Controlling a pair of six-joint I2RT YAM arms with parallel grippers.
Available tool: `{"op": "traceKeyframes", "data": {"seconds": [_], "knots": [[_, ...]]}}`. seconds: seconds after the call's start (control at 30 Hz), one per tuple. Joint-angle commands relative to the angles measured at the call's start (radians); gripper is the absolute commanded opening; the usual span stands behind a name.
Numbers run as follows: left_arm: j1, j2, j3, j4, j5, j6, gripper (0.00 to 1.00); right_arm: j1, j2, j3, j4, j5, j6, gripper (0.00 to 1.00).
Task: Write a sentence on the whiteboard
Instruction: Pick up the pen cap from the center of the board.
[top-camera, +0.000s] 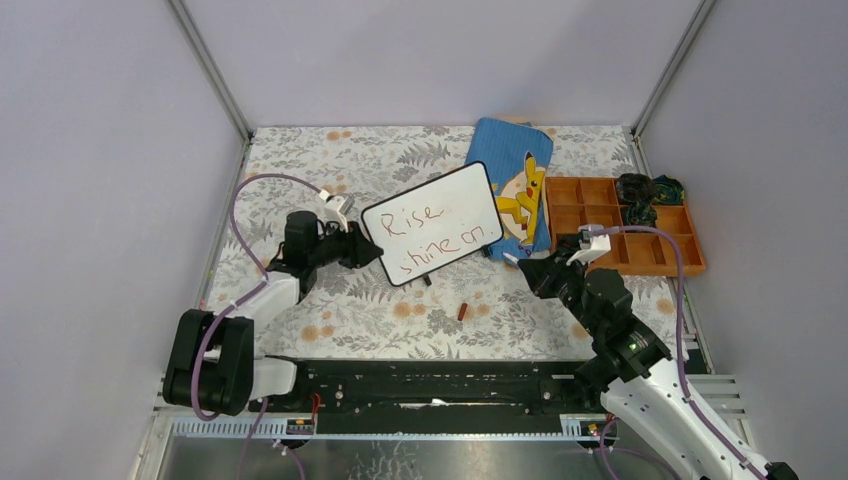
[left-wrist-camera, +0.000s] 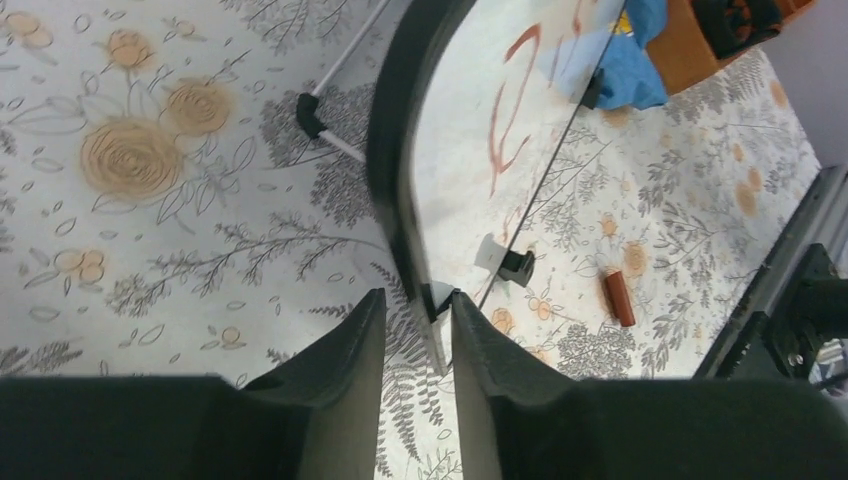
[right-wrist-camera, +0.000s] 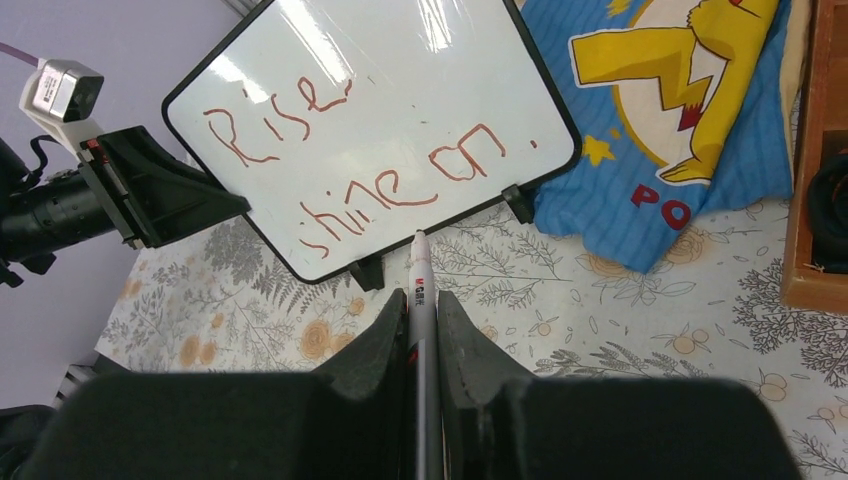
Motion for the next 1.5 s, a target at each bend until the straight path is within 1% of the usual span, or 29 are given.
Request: {"op": "traceKeyframes", "data": {"seconds": [0.0, 0.13, 0.3, 0.4, 0.5, 0.63, 0.73, 0.8, 0.93, 1.07, 1.17, 1.23, 1.3, 1.33, 1.4, 1.47], "knots": [[0.004, -0.045, -0.046, -0.009, -0.103, 0.032, 0.4, -0.004, -0.007, 0.036, 0.002, -0.01, -0.035, 0.0], [-0.006, -0.079, -0.06, -0.012, -0.131, 0.036, 0.5, -0.004, -0.013, 0.039, -0.008, -0.002, -0.044, 0.0], [-0.023, -0.098, -0.063, -0.035, -0.155, 0.045, 0.6, -0.004, -0.022, 0.043, -0.012, 0.017, -0.052, 0.0], [-0.033, -0.113, -0.063, -0.055, -0.185, 0.052, 0.68, -0.004, -0.024, 0.039, -0.009, 0.024, -0.054, 0.0], [-0.033, -0.135, -0.056, -0.078, -0.232, 0.042, 0.75, -0.004, -0.029, 0.037, -0.006, 0.026, -0.056, 0.0], [-0.033, -0.173, -0.042, -0.146, -0.316, 0.044, 0.9, -0.004, -0.037, 0.036, 0.006, 0.034, -0.061, 0.0], [-0.033, -0.214, -0.026, -0.2, -0.407, 0.024, 0.96, -0.004, -0.035, 0.041, 0.002, 0.034, -0.061, 0.0], [-0.033, -0.25, -0.014, -0.238, -0.441, 0.02, 0.98, -0.004, -0.04, 0.038, -0.003, 0.034, -0.061, 0.0], [-0.033, -0.33, 0.003, -0.315, -0.567, -0.015, 0.99, -0.004, -0.06, 0.037, -0.01, 0.04, -0.06, 0.0], [-0.033, -0.421, 0.03, -0.394, -0.802, -0.106, 0.99, -0.004, -0.067, 0.042, -0.018, 0.041, -0.059, 0.0], [-0.031, -0.495, 0.053, -0.461, -1.05, -0.267, 0.99, -0.004, -0.056, 0.041, -0.003, 0.016, -0.058, 0.0], [-0.03, -0.54, 0.067, -0.505, -1.116, -0.339, 0.99, -0.004, -0.031, 0.051, 0.011, -0.011, -0.058, 0.0], [-0.032, -0.578, 0.076, -0.549, -1.156, -0.43, 0.99, -0.004, 0.001, 0.072, 0.029, -0.042, -0.064, 0.0], [-0.032, -0.597, 0.078, -0.569, -1.155, -0.462, 0.99, -0.004, 0.022, 0.088, 0.037, -0.054, -0.067, 0.0], [-0.035, -0.631, 0.092, -0.573, -1.071, -0.434, 0.99, -0.004, 0.065, 0.123, 0.047, -0.068, -0.078, 0.0], [-0.035, -0.659, 0.109, -0.574, -0.947, -0.371, 0.99, -0.003, 0.104, 0.154, 0.046, -0.057, -0.086, 0.0]]}}
